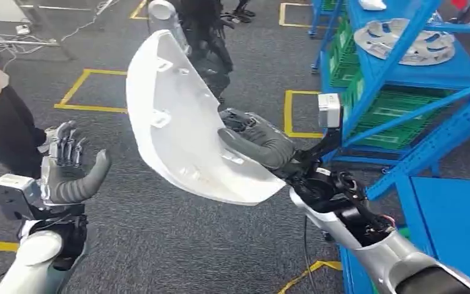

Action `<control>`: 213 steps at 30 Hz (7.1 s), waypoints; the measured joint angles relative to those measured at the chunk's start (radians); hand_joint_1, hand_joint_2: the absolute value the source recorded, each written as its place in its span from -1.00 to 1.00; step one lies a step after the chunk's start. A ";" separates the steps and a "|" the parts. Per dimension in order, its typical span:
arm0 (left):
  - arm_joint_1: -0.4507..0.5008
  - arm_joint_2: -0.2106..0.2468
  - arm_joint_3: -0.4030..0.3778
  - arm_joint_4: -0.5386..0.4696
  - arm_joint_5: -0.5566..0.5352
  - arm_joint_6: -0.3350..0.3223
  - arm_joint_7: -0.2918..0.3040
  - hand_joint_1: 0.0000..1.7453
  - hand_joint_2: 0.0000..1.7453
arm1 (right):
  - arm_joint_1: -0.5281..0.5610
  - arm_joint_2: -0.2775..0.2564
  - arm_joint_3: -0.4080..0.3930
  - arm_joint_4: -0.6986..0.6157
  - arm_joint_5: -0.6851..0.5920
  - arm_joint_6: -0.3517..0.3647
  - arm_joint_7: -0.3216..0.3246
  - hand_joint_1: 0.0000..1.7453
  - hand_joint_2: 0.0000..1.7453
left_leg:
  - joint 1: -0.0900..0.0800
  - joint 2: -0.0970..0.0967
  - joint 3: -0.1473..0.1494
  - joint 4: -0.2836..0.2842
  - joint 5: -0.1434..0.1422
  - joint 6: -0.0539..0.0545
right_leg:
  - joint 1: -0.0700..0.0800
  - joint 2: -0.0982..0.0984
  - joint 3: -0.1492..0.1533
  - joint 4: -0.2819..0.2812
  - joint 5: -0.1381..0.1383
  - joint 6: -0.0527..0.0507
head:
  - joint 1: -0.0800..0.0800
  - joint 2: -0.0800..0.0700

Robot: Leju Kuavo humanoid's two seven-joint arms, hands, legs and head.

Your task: Take the parts from the cabinet and place them on the table.

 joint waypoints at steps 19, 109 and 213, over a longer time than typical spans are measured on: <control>0.006 -0.004 0.000 0.008 -0.002 0.008 0.001 -1.00 1.00 | 0.008 0.002 0.001 0.018 0.004 0.003 -0.006 1.00 1.00 | 0.011 0.036 -0.123 0.218 -0.062 -0.060 | -0.005 -0.061 0.139 -0.353 0.187 -0.045 | -0.030 0.000; -0.073 -0.013 -0.029 0.107 0.060 0.021 -0.020 -1.00 1.00 | -0.003 0.004 -0.017 0.087 0.003 -0.014 -0.003 1.00 1.00 | 0.003 0.022 -0.122 0.221 -0.100 -0.045 | -0.005 0.032 0.136 -0.344 0.192 -0.050 | -0.002 0.000; -0.075 -0.004 -0.035 0.105 0.094 0.038 -0.004 -1.00 1.00 | -0.010 0.002 0.007 0.079 0.074 -0.080 -0.005 1.00 1.00 | 0.017 0.022 0.029 0.018 -0.057 -0.045 | -0.016 0.011 0.110 -0.318 0.185 -0.023 | 0.007 0.000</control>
